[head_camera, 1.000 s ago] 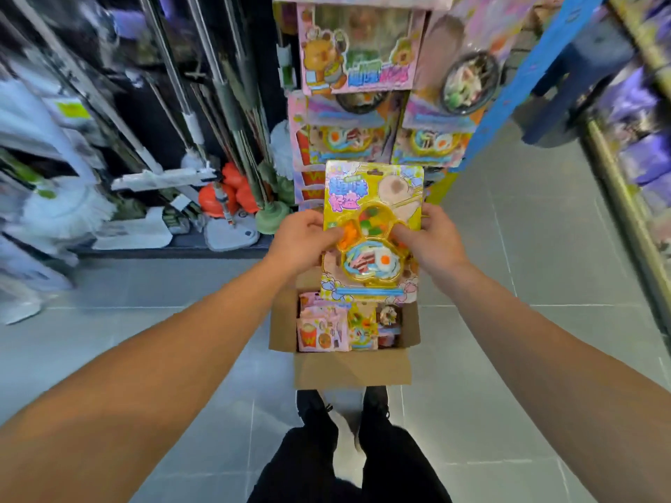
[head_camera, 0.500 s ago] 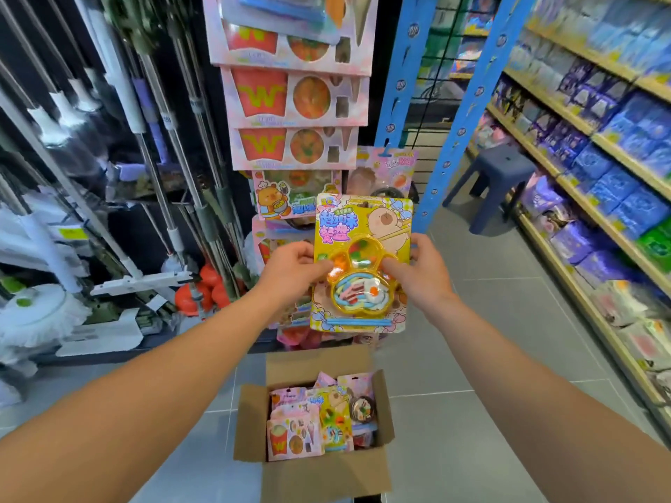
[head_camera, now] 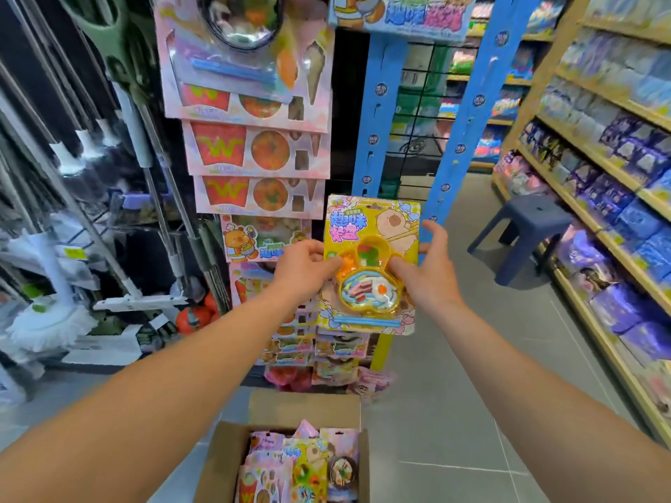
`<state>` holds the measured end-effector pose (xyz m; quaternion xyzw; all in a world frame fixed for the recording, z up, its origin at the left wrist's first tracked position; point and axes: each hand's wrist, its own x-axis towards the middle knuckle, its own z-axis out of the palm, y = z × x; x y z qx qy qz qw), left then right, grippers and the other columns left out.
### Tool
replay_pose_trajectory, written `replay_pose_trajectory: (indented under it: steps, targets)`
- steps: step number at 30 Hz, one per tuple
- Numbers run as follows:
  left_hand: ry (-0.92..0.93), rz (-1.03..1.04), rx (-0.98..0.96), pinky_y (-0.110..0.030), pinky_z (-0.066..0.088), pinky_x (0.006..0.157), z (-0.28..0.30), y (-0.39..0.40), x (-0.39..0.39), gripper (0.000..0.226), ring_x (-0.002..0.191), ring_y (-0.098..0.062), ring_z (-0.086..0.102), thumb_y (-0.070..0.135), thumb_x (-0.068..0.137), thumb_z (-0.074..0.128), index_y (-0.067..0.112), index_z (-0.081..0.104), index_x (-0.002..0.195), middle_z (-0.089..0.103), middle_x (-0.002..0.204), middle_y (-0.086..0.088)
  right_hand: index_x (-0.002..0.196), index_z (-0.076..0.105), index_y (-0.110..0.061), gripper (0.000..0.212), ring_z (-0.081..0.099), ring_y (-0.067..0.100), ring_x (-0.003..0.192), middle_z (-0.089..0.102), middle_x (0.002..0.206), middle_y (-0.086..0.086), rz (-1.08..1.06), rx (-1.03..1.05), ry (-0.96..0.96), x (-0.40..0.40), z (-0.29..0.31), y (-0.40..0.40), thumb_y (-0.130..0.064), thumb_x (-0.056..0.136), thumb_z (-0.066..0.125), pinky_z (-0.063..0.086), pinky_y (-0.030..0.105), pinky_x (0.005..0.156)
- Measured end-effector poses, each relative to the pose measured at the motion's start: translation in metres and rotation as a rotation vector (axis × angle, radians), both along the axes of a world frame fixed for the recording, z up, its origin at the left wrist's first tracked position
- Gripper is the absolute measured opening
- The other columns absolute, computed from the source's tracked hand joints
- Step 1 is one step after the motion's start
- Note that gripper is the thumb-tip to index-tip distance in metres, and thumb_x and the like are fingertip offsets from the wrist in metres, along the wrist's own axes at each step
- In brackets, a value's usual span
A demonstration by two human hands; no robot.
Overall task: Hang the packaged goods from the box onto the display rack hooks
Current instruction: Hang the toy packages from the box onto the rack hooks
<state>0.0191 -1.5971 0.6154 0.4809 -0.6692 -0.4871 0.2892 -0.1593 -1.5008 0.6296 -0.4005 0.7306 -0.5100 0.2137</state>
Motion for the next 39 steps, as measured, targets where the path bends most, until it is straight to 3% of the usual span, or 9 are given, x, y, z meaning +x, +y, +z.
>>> replay_pose_trajectory:
  steps: [4, 10, 14, 17, 21, 26, 30, 34, 39]
  targets:
    - [-0.007, 0.08, -0.011, -0.033, 0.052, 0.07, -0.001, -0.004, -0.022, 0.035, 0.082, -0.015, 0.068, 0.03, 0.086, 0.072, 0.016, 0.054, 0.112, 0.069, 0.093, -0.002, 0.128, 0.04, -0.026, 0.054, 0.053, -0.002, 0.082, 0.053, 0.096, -0.019, 0.049, 0.029, 0.075, -0.025, -0.002, -0.021, -0.011, 0.086, 0.07, 0.036, -0.001, 0.059]
    - [-0.053, 0.159, -0.099, -0.047, 0.056, 0.08, -0.007, -0.011, -0.043, 0.051, 0.085, -0.021, 0.069, 0.02, 0.086, 0.073, 0.022, 0.047, 0.13, 0.067, 0.093, 0.0, 0.137, 0.047, -0.02, 0.056, 0.051, 0.016, 0.118, 0.057, 0.129, -0.001, 0.1, 0.044, 0.209, -0.046, -0.014, -0.048, -0.019, 0.086, 0.07, 0.044, 0.028, 0.092]
    - [-0.039, 0.201, -0.136, -0.037, 0.057, 0.073, -0.012, -0.016, -0.051, 0.053, 0.085, -0.017, 0.068, 0.018, 0.088, 0.069, 0.022, 0.047, 0.136, 0.069, 0.095, 0.002, 0.137, 0.046, -0.024, 0.058, 0.054, 0.014, 0.113, 0.056, 0.132, -0.002, 0.083, 0.006, 0.26, -0.048, -0.019, -0.058, -0.021, 0.084, 0.069, 0.05, 0.036, 0.092]
    - [-0.068, 0.243, -0.156, -0.034, 0.053, 0.077, -0.017, -0.021, -0.054, 0.049, 0.087, -0.014, 0.064, 0.021, 0.09, 0.068, 0.018, 0.051, 0.135, 0.067, 0.097, 0.003, 0.137, 0.046, -0.023, 0.057, 0.054, 0.018, 0.114, 0.056, 0.13, -0.001, 0.079, 0.033, 0.314, -0.049, -0.023, -0.065, -0.027, 0.084, 0.069, 0.048, 0.042, 0.096]
    - [-0.144, 0.291, -0.181, -0.025, 0.039, 0.074, -0.025, -0.021, -0.051, 0.038, 0.089, -0.016, 0.056, 0.022, 0.091, 0.067, 0.012, 0.058, 0.126, 0.06, 0.094, 0.0, 0.137, 0.046, -0.021, 0.057, 0.052, 0.022, 0.119, 0.056, 0.131, 0.001, 0.103, 0.081, 0.352, -0.047, -0.03, -0.07, -0.031, 0.086, 0.07, 0.047, 0.041, 0.096]
    - [-0.138, 0.271, -0.134, -0.027, 0.043, 0.074, -0.032, -0.025, -0.047, 0.039, 0.092, -0.018, 0.06, 0.019, 0.089, 0.069, 0.012, 0.058, 0.126, 0.061, 0.093, -0.002, 0.136, 0.044, -0.022, 0.057, 0.052, 0.021, 0.118, 0.056, 0.13, 0.001, 0.105, 0.112, 0.331, -0.045, -0.041, -0.071, -0.028, 0.086, 0.07, 0.047, 0.038, 0.091]
    - [-0.11, 0.248, -0.104, -0.019, 0.044, 0.066, -0.036, -0.032, -0.045, 0.044, 0.089, -0.013, 0.06, 0.014, 0.087, 0.07, 0.015, 0.056, 0.129, 0.067, 0.098, 0.002, 0.14, 0.039, -0.024, 0.061, 0.054, 0.023, 0.116, 0.054, 0.133, 0.001, 0.113, 0.128, 0.329, -0.043, -0.046, -0.073, -0.026, 0.087, 0.068, 0.05, 0.041, 0.091]
    - [-0.042, 0.175, -0.04, -0.038, 0.055, 0.086, -0.042, -0.029, -0.045, 0.053, 0.099, -0.017, 0.064, 0.015, 0.087, 0.07, 0.018, 0.051, 0.137, 0.065, 0.111, 0.005, 0.145, 0.034, -0.024, 0.064, 0.051, 0.025, 0.121, 0.049, 0.138, 0.005, 0.123, 0.164, 0.36, -0.041, -0.053, -0.072, -0.023, 0.089, 0.067, 0.045, 0.043, 0.097]
    - [-0.162, 0.06, -0.078, -0.037, 0.05, 0.098, -0.052, -0.024, -0.049, 0.074, 0.117, -0.016, 0.058, 0.018, 0.086, 0.067, 0.026, 0.031, 0.15, 0.051, 0.141, 0.002, 0.15, 0.03, -0.025, 0.077, 0.047, 0.022, 0.127, 0.039, 0.145, 0.005, 0.145, 0.19, 0.358, -0.036, -0.059, -0.069, -0.017, 0.084, 0.069, 0.043, 0.038, 0.101]
